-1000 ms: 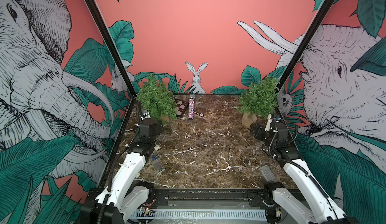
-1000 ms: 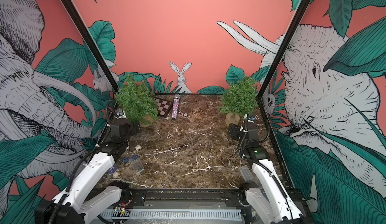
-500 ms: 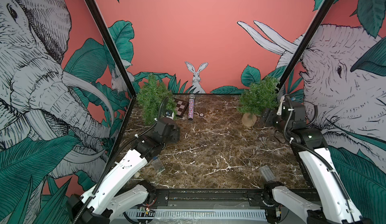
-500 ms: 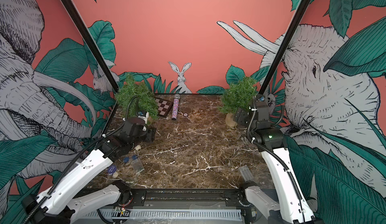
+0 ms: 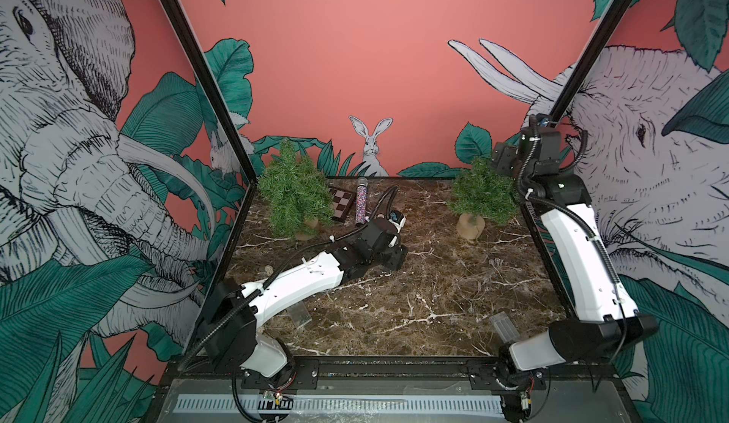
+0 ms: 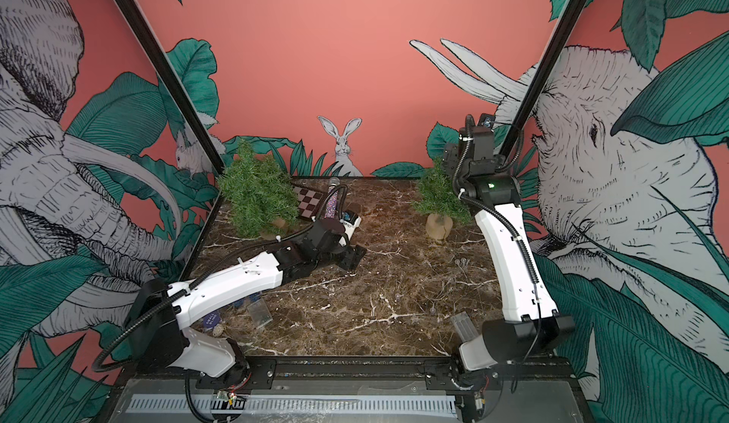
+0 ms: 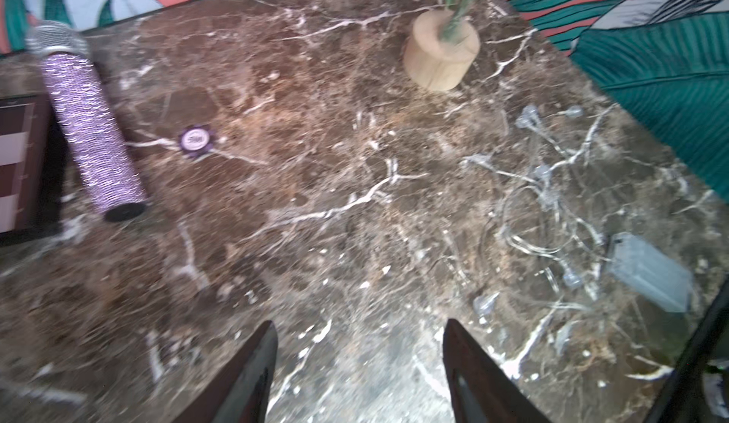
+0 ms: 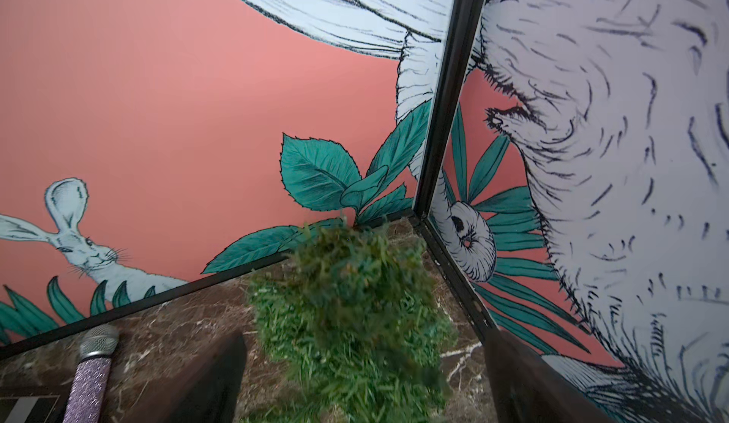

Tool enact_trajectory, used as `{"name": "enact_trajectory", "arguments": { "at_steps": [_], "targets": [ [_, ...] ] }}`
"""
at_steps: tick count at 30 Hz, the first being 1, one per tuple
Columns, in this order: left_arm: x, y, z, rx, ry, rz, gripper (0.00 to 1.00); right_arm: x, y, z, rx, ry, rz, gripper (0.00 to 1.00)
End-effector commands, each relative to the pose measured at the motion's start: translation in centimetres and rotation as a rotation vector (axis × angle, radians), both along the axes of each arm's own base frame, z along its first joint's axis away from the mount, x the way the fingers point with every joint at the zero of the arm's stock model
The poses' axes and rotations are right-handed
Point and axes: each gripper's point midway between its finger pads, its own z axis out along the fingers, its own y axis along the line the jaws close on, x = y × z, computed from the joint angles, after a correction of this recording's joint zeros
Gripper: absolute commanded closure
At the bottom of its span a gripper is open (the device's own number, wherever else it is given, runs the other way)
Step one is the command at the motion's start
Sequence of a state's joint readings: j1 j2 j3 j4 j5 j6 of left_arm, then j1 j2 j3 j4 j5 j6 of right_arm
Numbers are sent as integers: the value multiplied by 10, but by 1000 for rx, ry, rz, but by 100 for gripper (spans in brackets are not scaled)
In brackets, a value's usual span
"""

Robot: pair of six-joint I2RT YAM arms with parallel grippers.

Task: Wrap string light around the christmas tree
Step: Move the christmas tree to the center of the board.

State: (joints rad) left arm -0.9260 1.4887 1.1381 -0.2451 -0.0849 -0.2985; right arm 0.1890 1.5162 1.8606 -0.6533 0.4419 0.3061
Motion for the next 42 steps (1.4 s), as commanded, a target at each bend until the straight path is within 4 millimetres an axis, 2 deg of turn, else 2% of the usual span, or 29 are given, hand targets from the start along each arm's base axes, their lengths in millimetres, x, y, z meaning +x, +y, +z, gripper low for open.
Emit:
{"name": "enact_trajectory", "arguments": {
  "at_steps": [1,6,11,15,19,22,29,34,36,42],
  "targets": [
    [-1,-21,25,-98,-27,-52,32,10,-4,8,-17,-41,-32,5],
    [-1,-23,16,-97,-10,-54,32,22,-2,-6,-12,-41,-37,9],
    [0,-24,12,-95,-6,-49,32,39,6,-20,-22,-36,7,21],
    [1,-17,10,-76,-12,-23,30,39,7,-23,-28,-62,19,43],
    [3,-10,13,-51,-38,-6,29,36,15,-17,-13,-102,74,72],
    [5,-7,13,-41,-54,2,29,38,28,-16,7,-101,145,86],
    [8,-5,7,-24,-48,19,28,35,78,-17,61,-101,319,94],
    [9,0,5,-15,-65,35,27,21,116,-13,87,-108,418,96],
    [9,1,4,-13,-66,35,26,15,131,-10,118,-118,460,100],
    [8,-6,4,-55,-55,9,22,-3,174,-5,186,-133,565,100]
  ]
}}
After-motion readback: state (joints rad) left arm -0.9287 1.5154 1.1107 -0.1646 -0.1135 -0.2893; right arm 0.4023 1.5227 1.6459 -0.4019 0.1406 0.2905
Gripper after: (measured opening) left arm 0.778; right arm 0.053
